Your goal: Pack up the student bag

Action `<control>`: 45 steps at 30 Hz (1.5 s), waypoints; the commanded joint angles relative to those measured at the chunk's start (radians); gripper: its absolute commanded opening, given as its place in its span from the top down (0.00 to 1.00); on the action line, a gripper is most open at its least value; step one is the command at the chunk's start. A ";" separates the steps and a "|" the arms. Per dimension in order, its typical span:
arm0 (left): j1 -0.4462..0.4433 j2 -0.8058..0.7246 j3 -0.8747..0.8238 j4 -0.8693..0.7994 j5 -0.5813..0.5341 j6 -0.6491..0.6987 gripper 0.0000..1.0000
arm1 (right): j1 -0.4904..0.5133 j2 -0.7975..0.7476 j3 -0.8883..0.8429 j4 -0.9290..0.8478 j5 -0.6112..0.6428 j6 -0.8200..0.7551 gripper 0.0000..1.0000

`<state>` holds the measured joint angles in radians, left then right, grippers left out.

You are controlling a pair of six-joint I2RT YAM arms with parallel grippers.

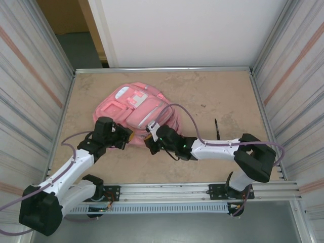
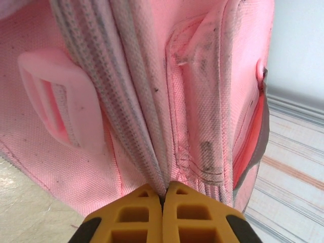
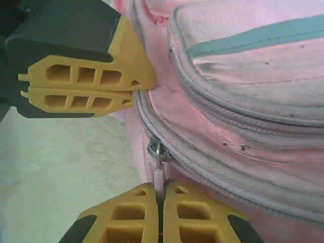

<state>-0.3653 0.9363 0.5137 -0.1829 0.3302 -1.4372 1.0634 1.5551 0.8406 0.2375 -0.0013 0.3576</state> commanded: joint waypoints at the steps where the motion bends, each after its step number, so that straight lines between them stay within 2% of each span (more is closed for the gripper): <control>1: 0.029 -0.023 -0.016 -0.024 -0.002 0.049 1.00 | -0.055 -0.043 0.088 -0.227 -0.151 0.060 0.98; 3: 0.036 -0.025 -0.028 -0.017 -0.008 0.049 1.00 | -0.076 -0.052 0.128 -0.374 -0.180 -0.014 1.00; 5: 0.053 -0.022 -0.031 -0.013 0.010 0.054 1.00 | -0.090 -0.077 0.145 -0.485 -0.128 -0.067 1.00; 8: 0.076 -0.023 -0.032 -0.014 0.036 0.070 1.00 | -0.132 -0.129 0.125 -0.553 -0.081 -0.103 1.00; 12: 0.100 -0.011 -0.024 -0.012 0.058 0.092 1.00 | -0.213 -0.198 0.067 -0.543 -0.094 -0.125 1.00; 19: 0.189 0.090 0.051 -0.033 0.175 0.238 1.00 | -0.335 -0.250 -0.019 -0.508 -0.086 -0.211 1.00; 24: 0.258 0.224 0.159 -0.092 0.250 0.380 1.00 | -0.347 -0.248 -0.024 -0.492 -0.126 -0.299 1.00; 29: 0.284 0.386 0.315 -0.124 0.325 0.493 0.99 | -0.322 -0.206 -0.026 -0.419 -0.201 -0.282 1.00; 30: 0.287 0.412 0.343 -0.135 0.321 0.509 0.95 | -0.315 -0.191 -0.023 -0.404 -0.212 -0.271 1.00; 31: 0.296 0.441 0.371 -0.146 0.324 0.525 0.84 | -0.306 -0.174 -0.017 -0.390 -0.220 -0.260 1.00; 32: 0.311 0.462 0.400 -0.172 0.333 0.524 0.69 | -0.295 -0.151 -0.014 -0.372 -0.218 -0.245 1.00; 33: 0.323 0.474 0.413 -0.175 0.352 0.520 0.61 | -0.285 -0.134 -0.013 -0.355 -0.218 -0.230 1.00; 36: 0.336 0.425 0.405 -0.209 0.364 0.513 0.49 | -0.258 -0.072 -0.004 -0.317 -0.216 -0.189 1.00; 38: 0.322 0.320 0.347 -0.250 0.338 0.467 0.46 | -0.233 -0.032 0.004 -0.305 -0.198 -0.174 1.00; 40: 0.271 0.185 0.264 -0.259 0.283 0.393 0.44 | -0.213 -0.003 0.009 -0.292 -0.192 -0.168 1.00; 44: 0.062 -0.015 0.168 -0.272 0.086 0.269 0.45 | -0.202 0.052 0.023 -0.287 -0.169 -0.163 1.00; 45: 0.026 -0.032 0.157 -0.262 0.050 0.243 0.45 | -0.203 0.060 0.029 -0.291 -0.155 -0.163 0.95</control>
<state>-0.2672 0.9501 0.7105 -0.4160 0.5282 -1.0882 0.8520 1.5829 0.8394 -0.0452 -0.1768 0.1745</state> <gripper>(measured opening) 0.553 0.053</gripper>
